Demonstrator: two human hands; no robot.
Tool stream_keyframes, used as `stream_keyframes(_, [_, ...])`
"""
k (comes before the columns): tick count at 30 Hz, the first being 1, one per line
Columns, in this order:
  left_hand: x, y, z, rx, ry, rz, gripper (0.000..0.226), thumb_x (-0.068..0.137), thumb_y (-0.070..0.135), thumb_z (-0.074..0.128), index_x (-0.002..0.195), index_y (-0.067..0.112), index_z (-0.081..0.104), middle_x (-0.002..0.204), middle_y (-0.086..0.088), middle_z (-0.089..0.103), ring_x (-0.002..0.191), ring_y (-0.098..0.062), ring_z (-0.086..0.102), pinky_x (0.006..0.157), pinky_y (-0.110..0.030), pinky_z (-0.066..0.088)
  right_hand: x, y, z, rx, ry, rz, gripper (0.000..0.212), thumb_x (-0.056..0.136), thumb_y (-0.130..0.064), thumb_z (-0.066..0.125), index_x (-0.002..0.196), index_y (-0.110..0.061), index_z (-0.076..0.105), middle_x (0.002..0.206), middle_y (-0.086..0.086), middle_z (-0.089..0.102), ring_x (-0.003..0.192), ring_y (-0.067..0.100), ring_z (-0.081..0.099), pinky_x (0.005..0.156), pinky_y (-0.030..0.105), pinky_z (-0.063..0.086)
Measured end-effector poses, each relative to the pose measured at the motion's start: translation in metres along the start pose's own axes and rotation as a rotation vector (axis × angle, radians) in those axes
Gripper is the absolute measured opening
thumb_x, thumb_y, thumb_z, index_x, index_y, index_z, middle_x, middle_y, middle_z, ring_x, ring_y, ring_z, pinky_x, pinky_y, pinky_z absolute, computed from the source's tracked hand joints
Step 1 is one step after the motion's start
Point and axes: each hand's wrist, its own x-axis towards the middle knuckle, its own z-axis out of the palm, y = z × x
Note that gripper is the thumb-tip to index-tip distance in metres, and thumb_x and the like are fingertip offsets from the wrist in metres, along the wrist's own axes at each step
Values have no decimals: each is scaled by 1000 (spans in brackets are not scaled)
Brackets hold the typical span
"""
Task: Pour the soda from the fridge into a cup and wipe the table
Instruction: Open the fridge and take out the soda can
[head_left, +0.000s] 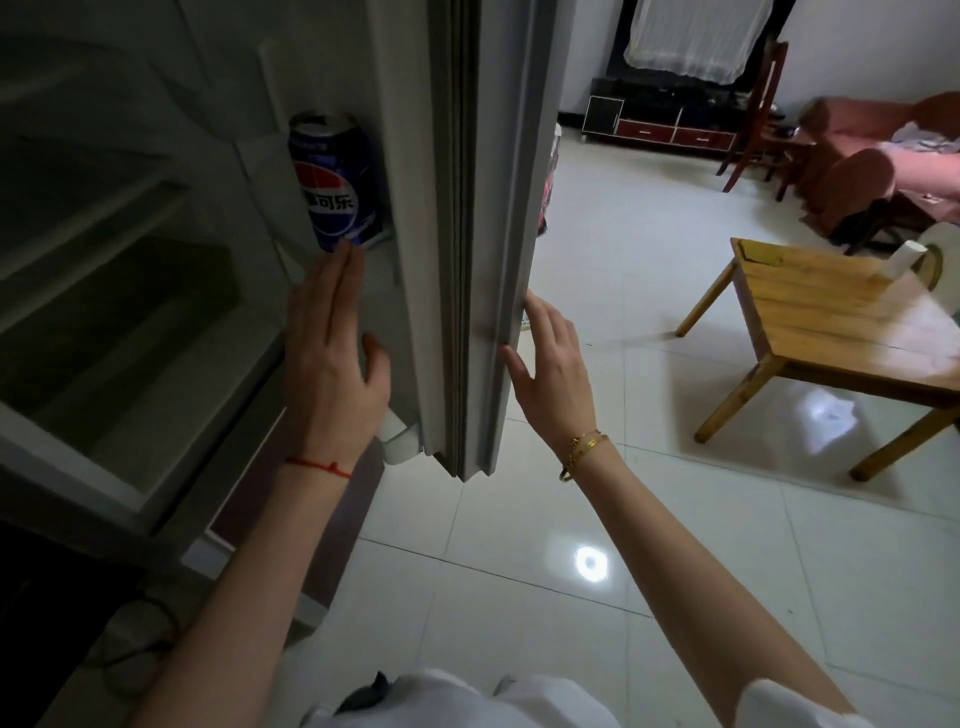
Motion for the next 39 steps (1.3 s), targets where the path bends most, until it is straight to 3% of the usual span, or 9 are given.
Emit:
stream_keyframes(7, [20, 30, 39, 122, -26, 18, 69, 88, 1, 52, 152, 9, 27, 160, -5, 26, 149, -17, 20, 123, -42, 15, 37, 58, -12, 34, -13, -12, 59, 95, -18, 56, 149, -10, 33, 147, 7, 45, 130, 24, 44, 109, 37, 39])
stream_keyframes(10, [32, 40, 56, 135, -48, 45, 68, 89, 1, 51, 152, 9, 28, 159, -5, 29, 148, -18, 23, 121, -45, 20, 54, 81, -15, 38, -16, -10, 60, 95, -17, 57, 149, -10, 32, 148, 7, 44, 131, 24, 43, 109, 35, 38])
stream_keyframes(15, [50, 49, 84, 123, -64, 69, 63, 92, 2, 52, 151, 5, 29, 157, -10, 31, 148, -21, 24, 123, -41, 16, 86, 121, -16, -1, -16, -12, 63, 94, -15, 58, 150, -14, 30, 150, 4, 41, 131, 25, 42, 110, 41, 41])
stream_keyframes(25, [90, 61, 152, 94, -46, 73, 67, 91, 0, 53, 152, 3, 24, 160, -11, 24, 150, -23, 17, 119, -51, 22, 154, 190, -10, 32, -29, -13, 67, 94, -10, 56, 153, -19, 23, 148, 4, 42, 129, 26, 43, 108, 38, 39])
stream_keyframes(39, [154, 75, 243, 240, -21, 49, 67, 92, 7, 54, 152, 7, 25, 160, -8, 24, 150, -23, 16, 123, -51, 7, 257, 270, 22, 126, -27, -19, 70, 92, -4, 55, 153, -18, 23, 146, 2, 44, 126, 24, 45, 108, 36, 38])
